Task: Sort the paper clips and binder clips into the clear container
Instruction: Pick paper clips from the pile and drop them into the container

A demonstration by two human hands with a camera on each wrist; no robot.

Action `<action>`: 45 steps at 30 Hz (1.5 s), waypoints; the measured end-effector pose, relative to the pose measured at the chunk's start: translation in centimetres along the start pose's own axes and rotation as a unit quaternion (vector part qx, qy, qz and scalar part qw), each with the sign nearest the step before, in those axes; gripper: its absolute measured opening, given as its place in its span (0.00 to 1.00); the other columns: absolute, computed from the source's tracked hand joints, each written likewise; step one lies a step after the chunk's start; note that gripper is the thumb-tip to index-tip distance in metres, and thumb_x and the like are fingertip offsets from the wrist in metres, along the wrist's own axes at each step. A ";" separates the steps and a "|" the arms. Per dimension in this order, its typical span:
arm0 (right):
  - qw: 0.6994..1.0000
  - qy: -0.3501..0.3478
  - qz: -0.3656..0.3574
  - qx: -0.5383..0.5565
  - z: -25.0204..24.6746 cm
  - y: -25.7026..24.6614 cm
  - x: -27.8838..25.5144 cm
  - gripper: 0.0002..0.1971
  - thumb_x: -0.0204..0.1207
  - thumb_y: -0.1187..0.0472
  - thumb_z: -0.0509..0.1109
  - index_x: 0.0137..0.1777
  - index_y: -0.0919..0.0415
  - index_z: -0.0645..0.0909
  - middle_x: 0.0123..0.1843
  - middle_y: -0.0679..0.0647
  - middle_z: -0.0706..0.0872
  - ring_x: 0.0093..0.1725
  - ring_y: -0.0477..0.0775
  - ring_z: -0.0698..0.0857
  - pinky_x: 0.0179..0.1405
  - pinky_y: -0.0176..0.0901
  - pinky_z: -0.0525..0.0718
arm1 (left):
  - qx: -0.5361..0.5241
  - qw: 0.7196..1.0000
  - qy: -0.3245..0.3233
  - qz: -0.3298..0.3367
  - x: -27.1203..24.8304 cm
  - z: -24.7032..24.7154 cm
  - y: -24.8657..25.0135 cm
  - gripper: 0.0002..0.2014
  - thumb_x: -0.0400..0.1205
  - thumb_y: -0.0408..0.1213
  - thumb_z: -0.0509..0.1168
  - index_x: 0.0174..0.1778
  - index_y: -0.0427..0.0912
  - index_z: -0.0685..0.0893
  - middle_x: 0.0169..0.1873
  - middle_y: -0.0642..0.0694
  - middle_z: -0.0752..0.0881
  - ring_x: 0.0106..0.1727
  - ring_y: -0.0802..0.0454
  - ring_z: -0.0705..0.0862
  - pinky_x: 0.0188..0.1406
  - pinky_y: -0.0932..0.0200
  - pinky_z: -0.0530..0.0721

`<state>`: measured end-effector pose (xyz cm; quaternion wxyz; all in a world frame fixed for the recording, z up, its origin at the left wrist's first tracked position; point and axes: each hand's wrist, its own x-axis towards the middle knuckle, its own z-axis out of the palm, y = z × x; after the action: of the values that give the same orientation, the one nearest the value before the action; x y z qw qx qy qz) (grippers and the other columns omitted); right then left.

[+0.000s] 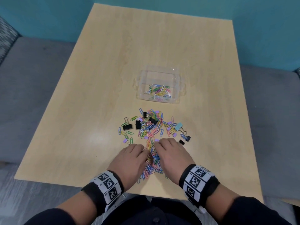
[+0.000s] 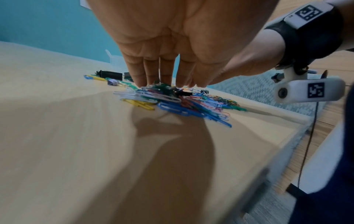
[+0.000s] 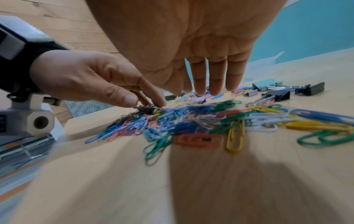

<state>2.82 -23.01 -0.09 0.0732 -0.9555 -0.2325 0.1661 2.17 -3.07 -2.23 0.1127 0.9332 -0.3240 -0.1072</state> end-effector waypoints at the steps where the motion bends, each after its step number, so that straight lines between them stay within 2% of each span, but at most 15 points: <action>1: 1.000 0.001 0.007 -0.009 -0.1 0.2 0.4 0.25 0.68 0.63 0.67 0.68 0.62 0.72 0.57 0.57 0.79 0.53 0.62 0.76 0.48 0.54 0.79 | 0.005 1.000 -0.001 -0.024 0.5 -0.3 0.0 0.22 0.80 0.46 0.56 0.68 0.41 0.75 0.55 0.44 0.79 0.53 0.41 0.77 0.48 0.47 0.82; 6: 0.998 -0.015 0.026 -0.053 -0.3 0.6 0.9 0.27 0.63 0.61 0.71 0.65 0.62 0.75 0.53 0.57 0.80 0.51 0.63 0.75 0.46 0.55 0.78 | 0.064 0.993 -0.029 -0.098 2.6 -1.3 -0.2 0.25 0.78 0.44 0.63 0.72 0.43 0.73 0.49 0.43 0.79 0.45 0.40 0.76 0.39 0.46 0.77; 12: 0.996 0.010 0.076 -0.044 0.0 1.2 -0.7 0.26 0.63 0.61 0.70 0.65 0.60 0.76 0.49 0.56 0.80 0.47 0.63 0.76 0.43 0.56 0.77 | 0.065 0.993 -0.025 -0.095 1.5 -1.2 -0.7 0.26 0.74 0.42 0.68 0.70 0.44 0.76 0.44 0.44 0.78 0.42 0.41 0.74 0.35 0.48 0.76; 16: 0.991 0.008 0.132 -0.018 0.1 1.4 -1.5 0.29 0.63 0.56 0.68 0.67 0.59 0.77 0.46 0.55 0.81 0.46 0.62 0.77 0.40 0.53 0.75 | 0.073 0.993 -0.032 -0.089 0.9 -1.1 -1.1 0.25 0.75 0.42 0.63 0.70 0.45 0.76 0.43 0.43 0.77 0.40 0.40 0.72 0.35 0.49 0.75; 19: 0.983 -0.057 0.172 0.016 -0.7 1.3 -1.7 0.31 0.75 0.54 0.60 0.79 0.57 0.62 0.57 0.54 0.80 0.56 0.61 0.76 0.48 0.53 0.72 | 0.063 0.991 -0.048 -0.108 0.7 -1.3 -1.1 0.22 0.78 0.45 0.55 0.68 0.45 0.78 0.42 0.43 0.78 0.40 0.40 0.73 0.35 0.49 0.76; 21: 0.974 -0.078 0.196 0.085 -0.7 1.4 -1.7 0.32 0.78 0.55 0.55 0.82 0.56 0.52 0.57 0.54 0.81 0.54 0.60 0.77 0.46 0.51 0.71 | 0.042 0.988 -0.068 -0.130 0.5 -1.2 -1.2 0.24 0.79 0.45 0.50 0.68 0.44 0.78 0.42 0.42 0.80 0.39 0.39 0.75 0.36 0.49 0.79; 23: 0.952 -0.083 0.230 0.183 -0.7 1.5 -1.8 0.34 0.77 0.57 0.56 0.82 0.55 0.48 0.41 0.52 0.82 0.42 0.59 0.79 0.36 0.48 0.72 | -0.005 0.983 -0.089 -0.160 0.4 -1.4 -1.0 0.24 0.81 0.43 0.49 0.73 0.45 0.75 0.44 0.42 0.82 0.41 0.39 0.77 0.40 0.47 0.82; 25: 0.929 -0.095 0.252 0.255 -0.6 1.7 -1.9 0.36 0.76 0.58 0.57 0.83 0.53 0.46 0.31 0.50 0.78 0.35 0.57 0.78 0.33 0.49 0.74 | -0.081 0.971 -0.098 -0.204 0.5 -1.9 -0.7 0.24 0.84 0.40 0.49 0.78 0.49 0.66 0.50 0.43 0.84 0.48 0.41 0.79 0.48 0.49 0.80; 29: 0.898 -0.084 0.282 0.328 -0.3 2.6 -2.1 0.39 0.74 0.59 0.58 0.83 0.51 0.43 0.30 0.52 0.80 0.34 0.55 0.80 0.35 0.49 0.77 | -0.224 0.925 -0.106 -0.289 0.8 -2.7 -0.8 0.24 0.85 0.42 0.50 0.79 0.58 0.63 0.63 0.43 0.83 0.58 0.44 0.81 0.56 0.54 0.79; 31: 0.881 -0.073 0.297 0.360 -0.3 3.2 -2.1 0.38 0.71 0.59 0.58 0.82 0.51 0.49 0.31 0.53 0.81 0.33 0.56 0.80 0.35 0.49 0.77 | -0.269 0.908 -0.114 -0.300 0.8 -2.7 -1.1 0.24 0.84 0.41 0.52 0.78 0.59 0.64 0.69 0.44 0.80 0.57 0.46 0.82 0.57 0.54 0.79; 33: 0.876 -0.060 0.302 0.371 -0.4 3.8 -2.2 0.34 0.65 0.57 0.57 0.75 0.52 0.60 0.30 0.54 0.82 0.32 0.58 0.80 0.35 0.51 0.78 | -0.294 0.897 -0.118 -0.307 0.8 -2.5 -1.3 0.25 0.83 0.40 0.53 0.78 0.60 0.65 0.69 0.43 0.80 0.48 0.49 0.83 0.53 0.55 0.80; 35: 0.885 -0.054 0.302 0.351 -0.5 4.1 -2.5 0.30 0.64 0.57 0.56 0.70 0.52 0.62 0.30 0.52 0.81 0.33 0.59 0.80 0.32 0.51 0.76 | -0.301 0.893 -0.121 -0.312 0.7 -2.3 -1.6 0.26 0.82 0.40 0.53 0.78 0.59 0.64 0.62 0.41 0.84 0.39 0.49 0.81 0.48 0.56 0.80; 37: 0.905 -0.051 0.293 0.305 -0.5 4.0 -2.9 0.28 0.67 0.58 0.55 0.70 0.51 0.62 0.31 0.51 0.79 0.35 0.61 0.80 0.33 0.50 0.76 | -0.300 0.892 -0.121 -0.316 0.4 -2.3 -1.7 0.27 0.83 0.40 0.53 0.79 0.59 0.62 0.49 0.39 0.87 0.36 0.48 0.79 0.45 0.55 0.79; 40: 0.929 -0.065 0.275 0.239 -0.6 3.7 -3.5 0.32 0.71 0.57 0.55 0.77 0.48 0.55 0.33 0.51 0.80 0.37 0.60 0.80 0.35 0.50 0.77 | -0.318 0.883 -0.104 -0.328 -0.1 -2.5 -1.9 0.27 0.82 0.40 0.53 0.78 0.61 0.63 0.29 0.46 0.80 0.30 0.51 0.76 0.42 0.54 0.79; 45: 0.957 -0.098 0.240 0.131 -0.9 3.4 -3.9 0.35 0.77 0.58 0.55 0.82 0.45 0.45 0.35 0.48 0.71 0.37 0.58 0.74 0.33 0.48 0.73 | -0.402 0.836 -0.061 -0.369 -0.5 -2.7 -2.3 0.25 0.80 0.36 0.58 0.74 0.60 0.70 0.19 0.50 0.78 0.26 0.52 0.76 0.37 0.55 0.77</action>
<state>1.31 -27.86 1.09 0.1321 -0.9443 0.0218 0.3005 3.82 -0.64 -0.26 0.4100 0.8477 0.1094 -0.3184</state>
